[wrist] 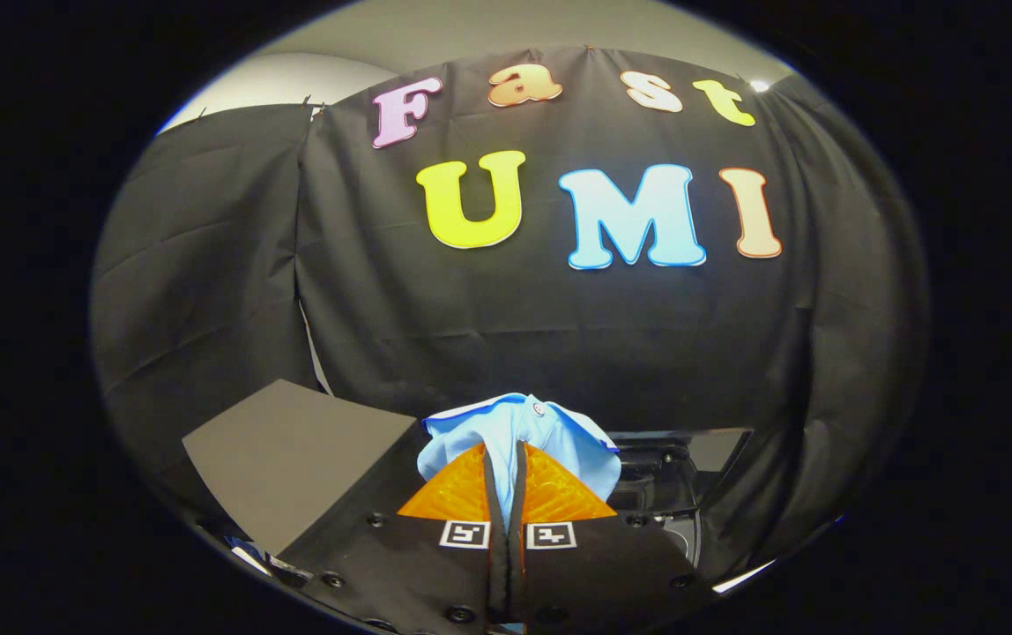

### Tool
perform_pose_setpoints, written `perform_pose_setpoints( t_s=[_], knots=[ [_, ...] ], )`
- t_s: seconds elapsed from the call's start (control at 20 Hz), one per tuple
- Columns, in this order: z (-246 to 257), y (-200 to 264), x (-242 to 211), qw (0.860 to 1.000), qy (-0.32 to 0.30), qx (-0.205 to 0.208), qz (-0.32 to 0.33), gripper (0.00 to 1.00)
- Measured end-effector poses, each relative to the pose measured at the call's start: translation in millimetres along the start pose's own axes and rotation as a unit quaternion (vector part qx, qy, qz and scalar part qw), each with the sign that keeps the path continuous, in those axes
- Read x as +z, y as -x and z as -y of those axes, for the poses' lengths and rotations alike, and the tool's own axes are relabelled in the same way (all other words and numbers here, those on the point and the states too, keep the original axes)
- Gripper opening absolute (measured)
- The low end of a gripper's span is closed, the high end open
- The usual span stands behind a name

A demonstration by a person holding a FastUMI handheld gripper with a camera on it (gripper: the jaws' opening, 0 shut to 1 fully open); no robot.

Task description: Put the clothes into the washing machine and then close the washing machine lid.

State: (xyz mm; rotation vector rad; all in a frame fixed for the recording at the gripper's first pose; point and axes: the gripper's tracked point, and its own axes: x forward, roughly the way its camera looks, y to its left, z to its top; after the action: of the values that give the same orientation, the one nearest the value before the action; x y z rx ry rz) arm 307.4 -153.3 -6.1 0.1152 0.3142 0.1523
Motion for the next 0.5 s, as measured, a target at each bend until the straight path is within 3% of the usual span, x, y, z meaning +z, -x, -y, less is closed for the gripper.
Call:
perform_pose_setpoints(
  t_s=[0.5],
  knots=[
    [-1, -58, -130, 0.995, 0.016, 0.008, -0.095, 0.01]
  ],
)
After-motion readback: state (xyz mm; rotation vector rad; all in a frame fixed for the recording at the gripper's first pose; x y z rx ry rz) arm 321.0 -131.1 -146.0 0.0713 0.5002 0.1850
